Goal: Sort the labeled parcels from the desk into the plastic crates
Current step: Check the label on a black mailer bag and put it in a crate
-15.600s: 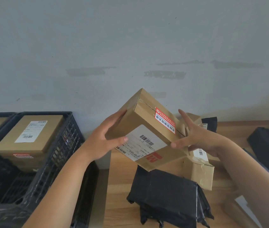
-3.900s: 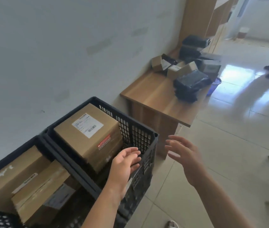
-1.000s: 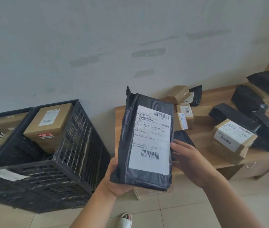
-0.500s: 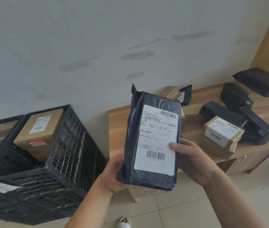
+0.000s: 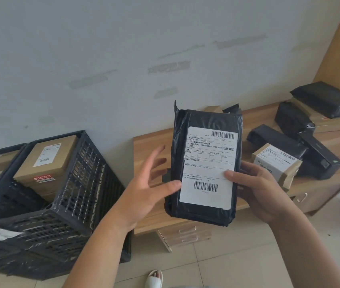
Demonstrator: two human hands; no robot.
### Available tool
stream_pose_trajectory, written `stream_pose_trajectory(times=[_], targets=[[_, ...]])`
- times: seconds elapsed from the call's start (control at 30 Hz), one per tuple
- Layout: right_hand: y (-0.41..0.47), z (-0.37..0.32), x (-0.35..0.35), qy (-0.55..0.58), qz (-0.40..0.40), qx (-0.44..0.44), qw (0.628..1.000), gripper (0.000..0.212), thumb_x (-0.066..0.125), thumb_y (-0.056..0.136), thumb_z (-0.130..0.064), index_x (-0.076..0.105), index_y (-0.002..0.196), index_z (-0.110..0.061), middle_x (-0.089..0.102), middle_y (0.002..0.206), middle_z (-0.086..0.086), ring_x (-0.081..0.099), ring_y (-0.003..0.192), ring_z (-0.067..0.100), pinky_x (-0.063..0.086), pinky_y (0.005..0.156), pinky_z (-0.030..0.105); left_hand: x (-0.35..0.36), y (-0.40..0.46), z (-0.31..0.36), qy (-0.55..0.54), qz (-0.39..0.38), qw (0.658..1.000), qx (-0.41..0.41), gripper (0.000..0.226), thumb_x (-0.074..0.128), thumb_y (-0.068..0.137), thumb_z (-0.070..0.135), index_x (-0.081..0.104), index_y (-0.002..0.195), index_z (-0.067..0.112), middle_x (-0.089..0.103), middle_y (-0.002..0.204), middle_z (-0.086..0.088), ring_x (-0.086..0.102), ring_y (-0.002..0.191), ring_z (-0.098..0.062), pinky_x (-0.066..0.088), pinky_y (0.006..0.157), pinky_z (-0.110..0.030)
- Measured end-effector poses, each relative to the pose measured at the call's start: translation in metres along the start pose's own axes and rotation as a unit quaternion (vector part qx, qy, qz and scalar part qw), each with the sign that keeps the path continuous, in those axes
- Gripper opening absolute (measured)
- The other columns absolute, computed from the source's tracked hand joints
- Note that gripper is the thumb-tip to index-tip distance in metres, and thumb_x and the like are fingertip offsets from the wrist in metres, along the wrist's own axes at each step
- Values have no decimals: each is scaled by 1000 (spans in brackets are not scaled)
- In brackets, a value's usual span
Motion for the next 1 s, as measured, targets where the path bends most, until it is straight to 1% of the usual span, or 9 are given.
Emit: stream_pose_trajectory(times=[0.07,0.17,0.33,0.47,0.57,0.7,0.8,0.9,1.0], targets=[[-2,-2,-2,-6,-6,-3,1000,44,68,78,-9,70,122,-10,77,118,7,76,103,26,64,74,32,12,-1,1,9,-3,1000,-3,89,83,78,40,33,149,59,51,147,27,50,133,6,46,101,-24],[-5,-4,-5,-16,-16,-5,1000,45,68,79,-9,69,124,-9,77,119,6,75,106,27,64,77,33,21,-2,-3,8,-4,1000,-12,88,82,82,30,33,147,61,58,142,21,56,131,-3,49,105,-36],[-10,-6,-13,-29,-18,9,999,47,69,77,-13,67,124,-10,78,119,5,76,106,26,65,78,35,35,-5,-11,21,-32,999,-31,90,80,88,16,29,148,61,60,139,23,60,126,-3,56,90,-23],[-15,-8,-20,-33,-10,14,999,48,69,78,-12,67,126,-10,77,120,6,75,108,28,65,80,36,43,-3,-12,18,-25,999,-35,92,84,82,23,31,146,63,62,135,23,62,122,-2,57,86,-21],[-18,-6,-26,-37,5,24,999,52,76,80,-13,65,131,-11,76,123,6,74,109,28,63,88,45,47,-4,-14,15,-24,999,-35,93,86,78,27,32,144,65,63,134,22,63,121,-3,57,87,-21],[-22,-5,-30,-43,28,30,998,67,85,78,-23,57,139,-20,76,121,5,75,109,29,56,98,57,50,-7,-17,-5,-16,999,-44,93,86,74,29,35,144,62,65,134,17,64,121,-8,57,91,-30],[-26,-4,-29,-57,26,12,998,74,85,77,-22,53,143,-30,76,122,5,74,110,30,56,96,57,49,-10,-21,-29,-14,998,-46,94,88,70,29,40,143,62,66,136,10,65,122,-14,58,94,-36],[-31,-5,-30,-59,24,-3,998,76,86,74,-16,55,139,-39,75,123,4,74,110,28,57,95,53,48,-13,-23,-42,-17,998,-44,91,88,70,29,42,142,61,67,135,7,64,125,-21,54,103,-49],[-35,-3,-25,-78,18,-4,997,78,84,71,-15,56,140,-40,73,125,4,73,112,29,56,97,55,45,-19,-26,-49,-17,997,-52,89,88,70,29,44,141,60,67,135,5,64,126,-24,52,105,-54]])
Point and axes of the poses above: each hand's wrist, its own y-axis towards the middle knuckle, its own x-axis out of the palm, z = x × y, the point moved 6 cm from there along y, towards the middle knuckle
